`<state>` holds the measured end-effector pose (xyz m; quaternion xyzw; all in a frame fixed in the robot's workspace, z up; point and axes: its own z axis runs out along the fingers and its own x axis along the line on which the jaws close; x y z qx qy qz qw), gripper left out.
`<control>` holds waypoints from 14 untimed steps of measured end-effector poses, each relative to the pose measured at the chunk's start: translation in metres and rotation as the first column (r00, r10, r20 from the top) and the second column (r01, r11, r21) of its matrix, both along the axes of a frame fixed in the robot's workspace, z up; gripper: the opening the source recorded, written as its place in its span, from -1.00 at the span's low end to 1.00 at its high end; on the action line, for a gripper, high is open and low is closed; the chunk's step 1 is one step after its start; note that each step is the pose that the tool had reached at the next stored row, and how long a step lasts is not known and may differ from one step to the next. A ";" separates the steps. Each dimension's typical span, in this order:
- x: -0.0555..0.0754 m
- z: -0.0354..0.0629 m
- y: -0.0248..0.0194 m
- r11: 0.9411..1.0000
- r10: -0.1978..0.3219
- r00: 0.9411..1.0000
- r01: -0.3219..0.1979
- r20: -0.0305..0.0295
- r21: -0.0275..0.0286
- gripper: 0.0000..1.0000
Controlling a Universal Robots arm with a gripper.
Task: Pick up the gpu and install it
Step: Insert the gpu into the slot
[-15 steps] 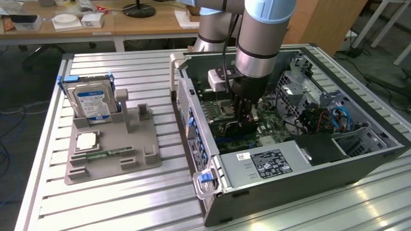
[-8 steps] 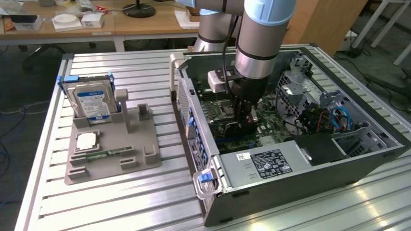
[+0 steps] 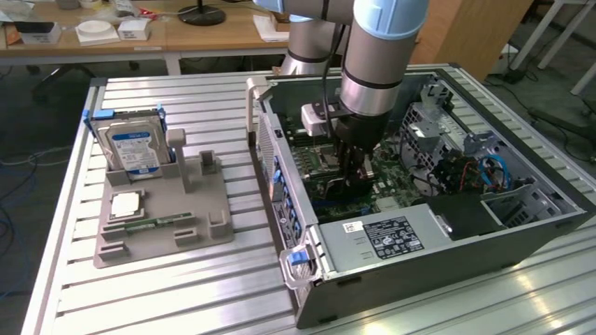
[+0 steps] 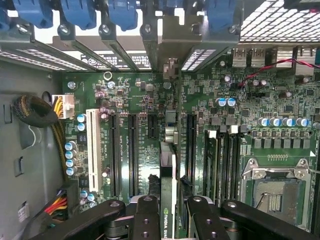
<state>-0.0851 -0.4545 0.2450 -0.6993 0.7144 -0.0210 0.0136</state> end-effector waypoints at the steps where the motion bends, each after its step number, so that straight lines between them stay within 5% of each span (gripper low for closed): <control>1: 0.000 -0.0002 0.0000 1.000 0.000 1.000 0.000 0.000 0.000 -0.48; 14: -0.001 -0.0034 0.0000 1.000 0.001 1.000 -0.001 0.000 0.000 -0.48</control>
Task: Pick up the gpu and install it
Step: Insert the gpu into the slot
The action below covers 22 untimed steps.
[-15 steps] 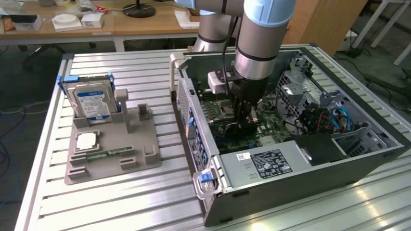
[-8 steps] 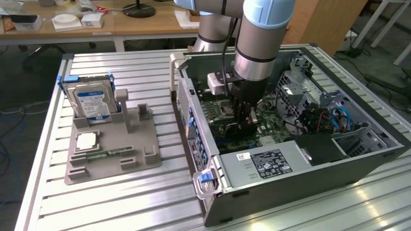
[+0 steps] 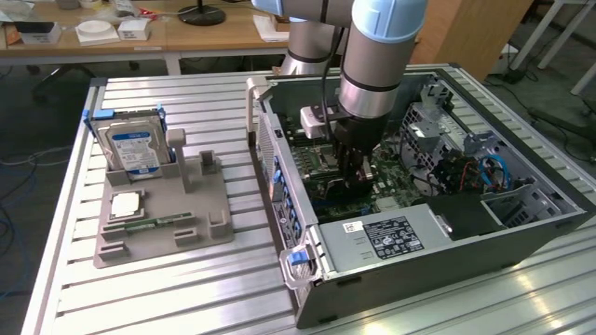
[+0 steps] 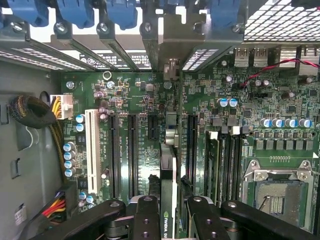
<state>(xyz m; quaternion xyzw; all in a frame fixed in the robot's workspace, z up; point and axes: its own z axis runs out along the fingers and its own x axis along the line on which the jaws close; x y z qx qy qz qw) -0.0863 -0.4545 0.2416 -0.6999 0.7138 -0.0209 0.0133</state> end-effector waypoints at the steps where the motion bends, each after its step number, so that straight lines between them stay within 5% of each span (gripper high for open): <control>1: 0.000 0.0000 0.0000 1.000 0.000 1.000 0.000 0.000 0.000 -0.48; 22: 0.000 0.0059 0.0000 1.000 0.000 1.000 0.000 0.000 0.000 -0.34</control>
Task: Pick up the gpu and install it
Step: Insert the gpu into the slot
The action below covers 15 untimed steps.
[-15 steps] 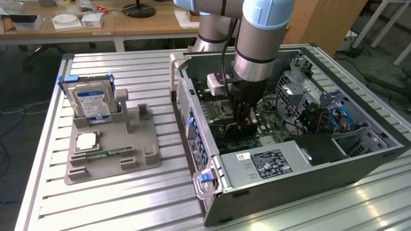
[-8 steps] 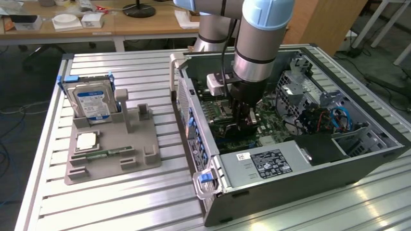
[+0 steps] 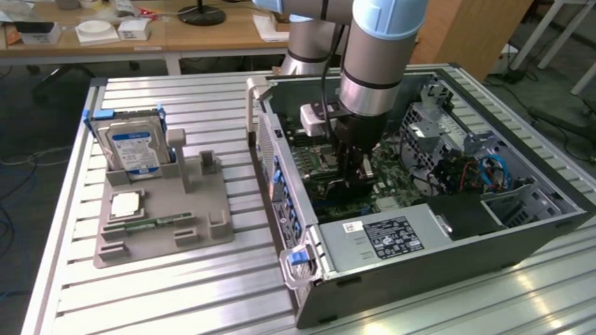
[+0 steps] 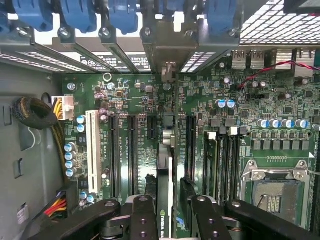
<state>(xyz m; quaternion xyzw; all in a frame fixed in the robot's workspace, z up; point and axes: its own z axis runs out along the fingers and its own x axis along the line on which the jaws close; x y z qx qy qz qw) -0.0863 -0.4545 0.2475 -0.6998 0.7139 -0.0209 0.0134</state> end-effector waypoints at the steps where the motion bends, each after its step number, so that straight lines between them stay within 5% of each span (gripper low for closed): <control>1: 0.000 0.0011 0.0000 1.000 0.000 1.000 0.000 0.000 0.000 -0.34; 15: 0.000 0.0235 0.0002 1.000 0.000 1.000 0.000 0.001 0.000 -0.34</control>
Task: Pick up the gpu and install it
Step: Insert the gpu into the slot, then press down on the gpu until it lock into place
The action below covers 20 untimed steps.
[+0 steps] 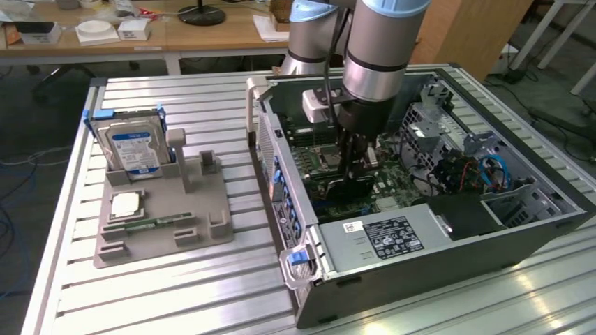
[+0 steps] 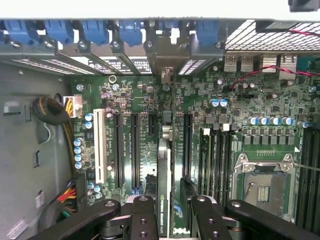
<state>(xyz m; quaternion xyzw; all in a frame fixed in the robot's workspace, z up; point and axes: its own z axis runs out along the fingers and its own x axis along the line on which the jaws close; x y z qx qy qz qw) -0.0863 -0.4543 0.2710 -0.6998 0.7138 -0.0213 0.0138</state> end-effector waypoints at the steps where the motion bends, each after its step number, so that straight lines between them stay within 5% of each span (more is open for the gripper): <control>1: 0.000 0.0004 0.0000 1.000 0.000 1.000 0.000 0.000 0.000 -0.34; 5: 0.000 0.0004 0.0000 1.000 0.000 1.000 0.000 0.000 0.000 -0.37; 8: 0.000 0.0004 0.0000 1.000 0.000 1.000 0.000 0.000 0.000 -0.73; 10: 0.000 0.0004 0.0000 1.000 0.000 1.000 0.000 0.000 0.000 -0.80; 20: 0.000 0.0004 0.0000 1.000 0.000 1.000 0.000 0.000 0.000 -0.80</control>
